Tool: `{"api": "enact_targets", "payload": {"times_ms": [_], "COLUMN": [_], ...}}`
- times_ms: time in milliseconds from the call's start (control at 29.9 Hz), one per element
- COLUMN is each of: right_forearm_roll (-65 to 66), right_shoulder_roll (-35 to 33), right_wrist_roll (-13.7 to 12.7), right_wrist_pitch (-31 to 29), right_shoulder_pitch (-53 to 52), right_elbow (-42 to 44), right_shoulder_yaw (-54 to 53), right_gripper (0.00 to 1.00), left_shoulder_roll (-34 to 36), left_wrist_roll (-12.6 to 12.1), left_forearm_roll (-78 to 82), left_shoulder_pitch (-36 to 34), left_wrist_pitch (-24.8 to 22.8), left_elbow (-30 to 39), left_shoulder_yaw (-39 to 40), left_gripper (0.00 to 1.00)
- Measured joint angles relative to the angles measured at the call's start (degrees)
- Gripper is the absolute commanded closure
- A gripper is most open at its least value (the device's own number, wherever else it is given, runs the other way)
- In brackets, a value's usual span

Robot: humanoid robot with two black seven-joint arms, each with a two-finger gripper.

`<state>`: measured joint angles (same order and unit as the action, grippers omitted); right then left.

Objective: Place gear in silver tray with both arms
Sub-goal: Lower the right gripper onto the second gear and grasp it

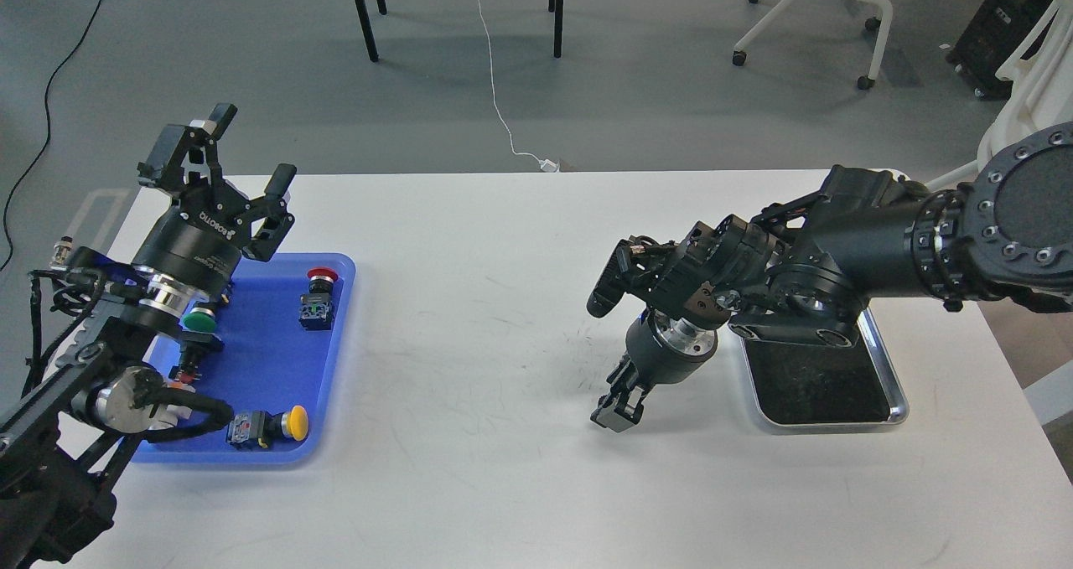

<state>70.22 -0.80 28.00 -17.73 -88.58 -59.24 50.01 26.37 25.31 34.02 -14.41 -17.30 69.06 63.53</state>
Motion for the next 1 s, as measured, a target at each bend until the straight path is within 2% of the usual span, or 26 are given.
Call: {"api": "enact_targets", "payload": {"times_ms": [501, 836, 1003], "right_forearm_roll": [0.00, 0.00, -0.01], "right_shoulder_roll": [0.62, 0.66, 0.79], "right_wrist_roll": [0.00, 0.00, 0.01], "right_wrist_pitch": [0.83, 0.90, 0.90], "right_shoulder_pitch": [1.51, 1.78, 1.77], "right_elbow": [1.40, 1.75, 1.85], "right_shoulder_yaw": [0.08, 0.23, 0.26], "right_gripper": [0.46, 0.78, 0.87], "left_shoulder_roll": [-0.01, -0.03, 0.05], "left_wrist_roll": [-0.10, -0.10, -0.22], "left_forearm_roll": [0.00, -0.01, -0.17], "left_shoulder_pitch": [0.00, 0.00, 0.00], "left_wrist_pitch": [0.05, 0.15, 0.12], "left_elbow": [0.02, 0.02, 0.02], "left_shoulder_yaw": [-0.08, 0.20, 0.92], "left_gripper": [0.02, 0.02, 0.02]}}
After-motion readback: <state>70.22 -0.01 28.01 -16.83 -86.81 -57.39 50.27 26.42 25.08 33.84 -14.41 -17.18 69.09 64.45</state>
